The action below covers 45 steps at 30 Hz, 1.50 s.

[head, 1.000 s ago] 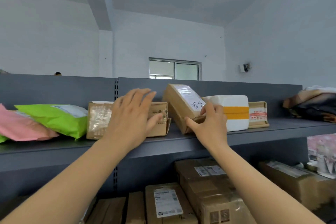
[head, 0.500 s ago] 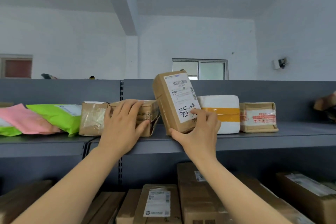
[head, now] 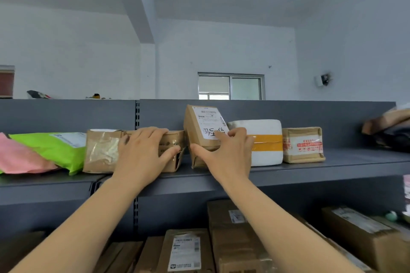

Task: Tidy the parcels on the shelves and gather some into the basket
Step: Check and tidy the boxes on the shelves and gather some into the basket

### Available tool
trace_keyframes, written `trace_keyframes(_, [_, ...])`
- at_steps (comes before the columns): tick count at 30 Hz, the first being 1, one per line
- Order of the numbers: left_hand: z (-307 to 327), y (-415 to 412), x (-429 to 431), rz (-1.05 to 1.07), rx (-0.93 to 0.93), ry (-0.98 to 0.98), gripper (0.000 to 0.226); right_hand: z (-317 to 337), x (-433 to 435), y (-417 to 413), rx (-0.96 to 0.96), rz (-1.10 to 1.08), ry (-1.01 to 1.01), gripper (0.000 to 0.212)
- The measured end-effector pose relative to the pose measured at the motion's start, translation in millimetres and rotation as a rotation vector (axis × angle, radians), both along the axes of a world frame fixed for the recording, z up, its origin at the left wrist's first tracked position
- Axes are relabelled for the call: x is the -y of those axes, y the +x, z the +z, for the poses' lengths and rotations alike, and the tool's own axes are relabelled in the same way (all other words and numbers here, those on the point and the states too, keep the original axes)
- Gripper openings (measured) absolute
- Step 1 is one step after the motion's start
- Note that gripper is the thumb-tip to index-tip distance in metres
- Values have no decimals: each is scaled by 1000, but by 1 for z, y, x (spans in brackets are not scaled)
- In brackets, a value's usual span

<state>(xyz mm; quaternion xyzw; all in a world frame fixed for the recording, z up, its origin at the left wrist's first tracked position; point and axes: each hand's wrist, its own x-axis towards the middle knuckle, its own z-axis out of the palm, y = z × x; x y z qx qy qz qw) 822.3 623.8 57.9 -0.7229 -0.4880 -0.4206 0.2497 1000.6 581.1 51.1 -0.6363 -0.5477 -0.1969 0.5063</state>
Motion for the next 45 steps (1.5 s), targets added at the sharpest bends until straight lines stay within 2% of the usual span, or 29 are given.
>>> trace_keyframes(4, [3, 8, 2, 12, 96, 5, 58, 7, -1, 0, 101, -77, -104, 78])
trace_keyframes(8, [5, 18, 5, 10, 31, 97, 68, 14, -3, -1, 260, -182, -198, 76])
trace_keyframes(10, [4, 24, 5, -50, -26, 180, 65, 15, -6, -1, 340, -130, -287, 70])
trace_keyframes(12, [5, 32, 6, -99, -64, 164, 54, 15, -5, 0, 379, -36, -363, 61])
trace_keyframes(14, [5, 39, 5, -127, -94, 137, 54, 14, 0, 4, 392, 31, -338, 55])
trace_keyframes(17, [5, 47, 4, -102, -143, 88, 55, 20, 11, 23, 359, 19, -81, 51])
trace_keyframes(20, [4, 54, 2, -46, -189, 59, 55, 30, 20, 55, 271, -151, 86, 58])
trace_keyframes(24, [0, 58, 1, 14, -236, 67, 51, 38, 18, 96, 104, -233, -108, 87])
trace_keyframes(27, [-3, 58, -2, 3, -216, 67, 48, 31, 6, 101, 93, -186, -232, 90])
trace_keyframes(32, [-7, 58, -3, -16, -191, 94, 43, 23, -1, 84, -16, -170, 17, 81])
trace_keyframes(36, [-5, 57, 0, -27, -183, 80, 44, 5, 8, 81, 24, -92, 220, 79])
trace_keyframes(40, [-3, 61, 2, -66, -144, 101, 56, -20, 20, 79, 82, 37, 417, 79])
trace_keyframes(43, [-1, 75, 14, -251, -6, 114, 65, -31, 23, 76, 132, 54, 486, 80])
trace_keyframes(45, [4, 89, 24, -520, 109, -41, 67, -35, 24, 76, 162, 50, 506, 78])
